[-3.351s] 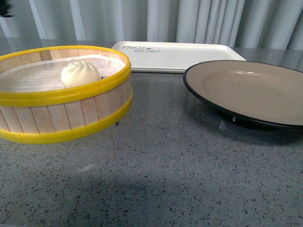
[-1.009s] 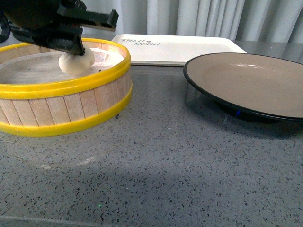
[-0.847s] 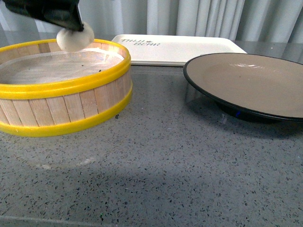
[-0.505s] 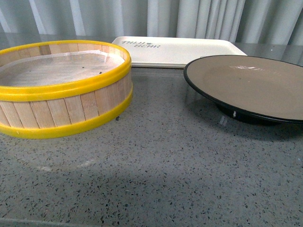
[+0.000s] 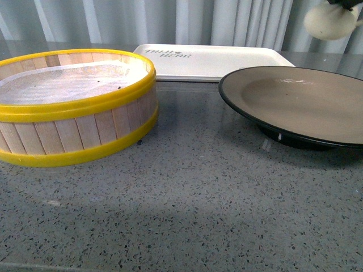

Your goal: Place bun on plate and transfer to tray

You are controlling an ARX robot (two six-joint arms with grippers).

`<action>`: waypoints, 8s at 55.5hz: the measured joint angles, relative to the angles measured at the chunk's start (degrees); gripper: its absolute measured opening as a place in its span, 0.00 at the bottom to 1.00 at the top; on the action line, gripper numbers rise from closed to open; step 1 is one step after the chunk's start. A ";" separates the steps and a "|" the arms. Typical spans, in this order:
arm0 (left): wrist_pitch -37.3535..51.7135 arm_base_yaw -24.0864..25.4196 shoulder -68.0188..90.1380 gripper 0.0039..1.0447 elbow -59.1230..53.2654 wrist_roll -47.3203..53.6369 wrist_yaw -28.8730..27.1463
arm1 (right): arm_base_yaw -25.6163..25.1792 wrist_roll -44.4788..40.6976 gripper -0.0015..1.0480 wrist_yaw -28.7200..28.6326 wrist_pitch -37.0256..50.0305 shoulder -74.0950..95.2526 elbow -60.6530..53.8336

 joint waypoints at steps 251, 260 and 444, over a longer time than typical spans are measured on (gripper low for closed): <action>33.79 47.15 -109.04 0.04 -111.27 -5.66 16.11 | 0.00 0.00 0.92 0.00 0.00 0.00 0.00; 28.74 47.15 -114.99 0.04 -111.27 -5.66 16.13 | 0.00 -0.02 0.92 0.00 0.00 0.00 0.00; 28.61 47.15 -115.05 0.94 -111.27 -5.68 16.13 | -8.81 65.55 0.03 -27.47 29.11 84.13 42.16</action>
